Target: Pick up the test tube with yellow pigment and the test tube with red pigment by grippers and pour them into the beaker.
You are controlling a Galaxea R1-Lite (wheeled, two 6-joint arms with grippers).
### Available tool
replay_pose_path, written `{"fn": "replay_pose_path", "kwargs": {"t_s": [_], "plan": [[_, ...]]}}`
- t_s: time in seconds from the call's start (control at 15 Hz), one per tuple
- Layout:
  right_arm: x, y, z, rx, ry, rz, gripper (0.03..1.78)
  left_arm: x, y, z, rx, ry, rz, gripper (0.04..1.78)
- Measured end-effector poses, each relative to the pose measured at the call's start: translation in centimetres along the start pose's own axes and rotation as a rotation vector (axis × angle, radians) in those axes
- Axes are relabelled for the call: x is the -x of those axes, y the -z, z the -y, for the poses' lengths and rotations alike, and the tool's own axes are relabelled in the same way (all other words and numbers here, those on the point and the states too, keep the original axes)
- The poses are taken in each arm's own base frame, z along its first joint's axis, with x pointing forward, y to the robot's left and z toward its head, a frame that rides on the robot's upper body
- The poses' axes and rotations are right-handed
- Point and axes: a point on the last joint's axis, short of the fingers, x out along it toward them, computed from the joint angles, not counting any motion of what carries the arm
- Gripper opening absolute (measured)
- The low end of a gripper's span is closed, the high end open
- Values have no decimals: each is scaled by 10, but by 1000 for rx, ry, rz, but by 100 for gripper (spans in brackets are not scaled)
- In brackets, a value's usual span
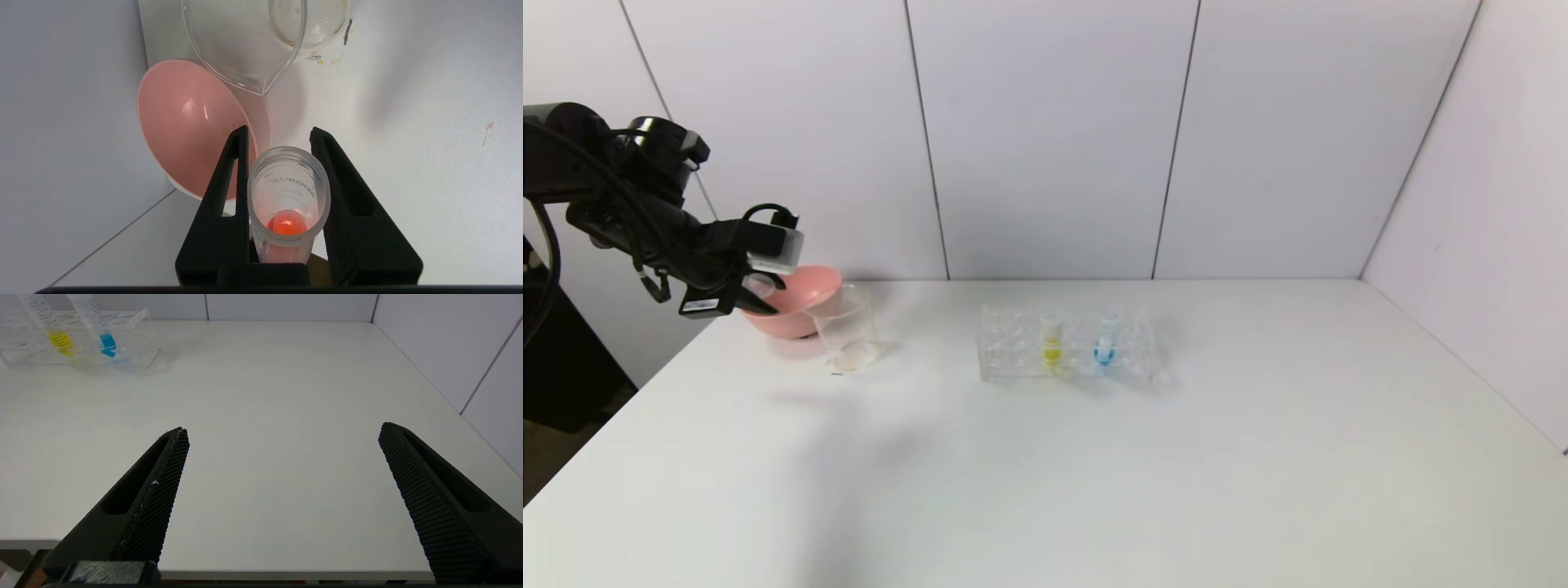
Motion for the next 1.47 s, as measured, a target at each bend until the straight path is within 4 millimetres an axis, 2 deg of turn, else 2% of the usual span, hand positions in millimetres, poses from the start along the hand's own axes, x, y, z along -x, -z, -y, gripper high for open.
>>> {"fn": "replay_pose_path", "kwargs": {"t_s": [0.4,1.47], "plan": [[0,0,0,0,0,0,170,-3,-13,-3,-29,-11,-9,52],[0,0,0,0,0,0,170,-22,-23,-13,-51,-63,-88,52]]}}
